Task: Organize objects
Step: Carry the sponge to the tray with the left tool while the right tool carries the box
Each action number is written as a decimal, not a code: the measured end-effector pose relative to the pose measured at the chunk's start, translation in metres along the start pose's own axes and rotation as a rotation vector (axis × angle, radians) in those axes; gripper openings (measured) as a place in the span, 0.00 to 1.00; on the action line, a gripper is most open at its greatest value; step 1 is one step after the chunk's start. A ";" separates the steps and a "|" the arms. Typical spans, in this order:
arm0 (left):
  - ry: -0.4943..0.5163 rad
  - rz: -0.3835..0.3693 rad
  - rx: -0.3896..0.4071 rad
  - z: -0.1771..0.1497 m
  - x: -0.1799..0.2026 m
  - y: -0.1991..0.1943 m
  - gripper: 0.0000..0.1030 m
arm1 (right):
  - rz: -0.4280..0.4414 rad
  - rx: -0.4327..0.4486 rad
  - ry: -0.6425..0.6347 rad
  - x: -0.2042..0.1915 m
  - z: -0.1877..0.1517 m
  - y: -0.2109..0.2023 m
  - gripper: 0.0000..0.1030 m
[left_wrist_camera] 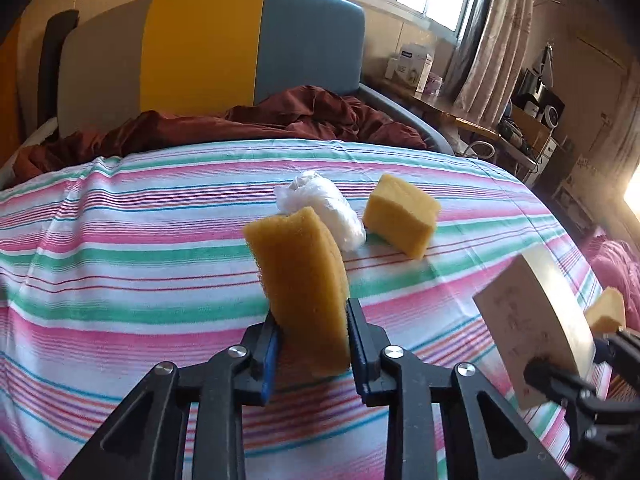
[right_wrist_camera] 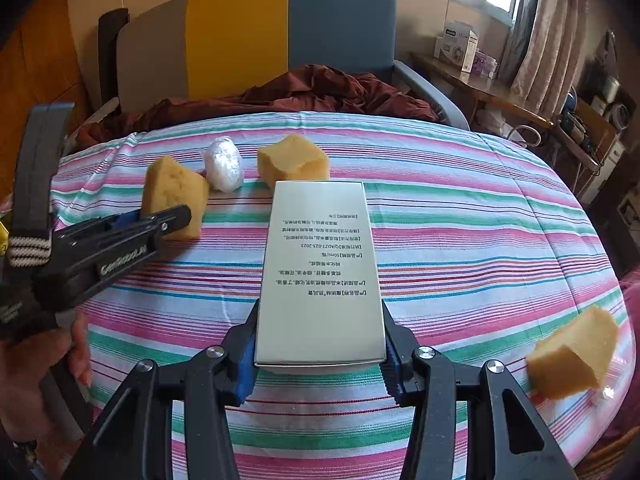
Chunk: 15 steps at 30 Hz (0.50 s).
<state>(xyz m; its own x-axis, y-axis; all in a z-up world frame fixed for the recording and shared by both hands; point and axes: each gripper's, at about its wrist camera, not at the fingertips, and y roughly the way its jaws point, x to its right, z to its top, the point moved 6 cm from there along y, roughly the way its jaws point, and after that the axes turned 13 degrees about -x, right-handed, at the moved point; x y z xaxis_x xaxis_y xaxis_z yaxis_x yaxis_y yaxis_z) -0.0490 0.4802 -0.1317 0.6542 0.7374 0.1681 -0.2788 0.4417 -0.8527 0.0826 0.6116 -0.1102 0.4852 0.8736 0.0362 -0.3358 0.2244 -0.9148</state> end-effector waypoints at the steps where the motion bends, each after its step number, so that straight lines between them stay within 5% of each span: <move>1: 0.006 -0.001 0.008 -0.004 -0.001 -0.005 0.27 | 0.000 0.001 -0.002 -0.001 0.000 0.000 0.49; 15: -0.018 -0.056 0.078 -0.062 -0.032 -0.068 0.27 | -0.032 0.045 -0.082 -0.025 -0.006 -0.010 0.49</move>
<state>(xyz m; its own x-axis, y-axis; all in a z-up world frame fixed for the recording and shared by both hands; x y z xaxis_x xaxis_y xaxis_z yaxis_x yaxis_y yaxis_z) -0.0070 0.3951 -0.1100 0.6578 0.7190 0.2243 -0.2964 0.5209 -0.8005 0.0789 0.5849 -0.1048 0.4287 0.8980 0.0994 -0.3581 0.2699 -0.8938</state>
